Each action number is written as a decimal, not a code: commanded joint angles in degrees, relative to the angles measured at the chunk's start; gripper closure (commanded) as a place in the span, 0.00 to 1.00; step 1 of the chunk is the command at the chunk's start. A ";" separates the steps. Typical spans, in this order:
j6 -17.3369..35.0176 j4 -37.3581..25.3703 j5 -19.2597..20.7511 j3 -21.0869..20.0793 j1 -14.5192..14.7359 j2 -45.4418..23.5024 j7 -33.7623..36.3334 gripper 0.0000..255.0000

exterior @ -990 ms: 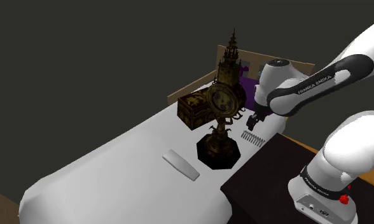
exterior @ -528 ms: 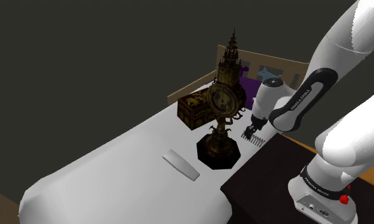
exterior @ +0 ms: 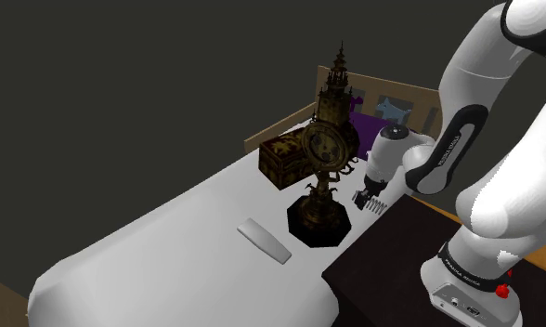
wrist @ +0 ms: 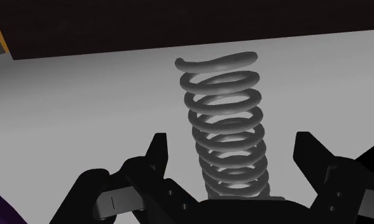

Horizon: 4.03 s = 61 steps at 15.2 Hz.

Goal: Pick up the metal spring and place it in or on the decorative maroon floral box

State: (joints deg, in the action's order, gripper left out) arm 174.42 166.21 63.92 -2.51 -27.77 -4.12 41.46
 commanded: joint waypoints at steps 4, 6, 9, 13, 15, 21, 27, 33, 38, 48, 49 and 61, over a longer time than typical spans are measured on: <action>0.11 -0.21 1.14 0.27 0.04 -0.33 0.87 0.00; 0.10 -0.20 1.08 0.26 0.04 -0.31 0.82 0.00; 0.10 -0.20 1.07 0.26 0.04 -0.31 0.82 1.00; 0.10 -0.20 1.08 0.26 0.04 -0.32 0.82 1.00; 0.10 -0.20 1.06 0.25 0.03 -0.31 0.80 1.00; -2.32 4.83 -24.77 -3.38 1.25 8.13 -20.30 1.00; -9.20 6.97 -41.23 1.51 10.40 17.37 -32.96 1.00; -17.38 7.09 -46.48 4.31 14.75 25.66 -37.23 1.00; -24.15 6.42 -48.73 5.33 16.57 31.77 -39.17 1.00; -36.72 3.44 -51.35 5.97 18.47 41.39 -41.51 1.00; -37.89 3.04 -51.54 5.98 18.59 42.16 -41.68 1.00; -44.29 -6.77 -53.58 4.74 20.42 38.61 -41.20 1.00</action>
State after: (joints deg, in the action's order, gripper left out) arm 129.51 160.96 10.61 2.70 -7.73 36.72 -0.37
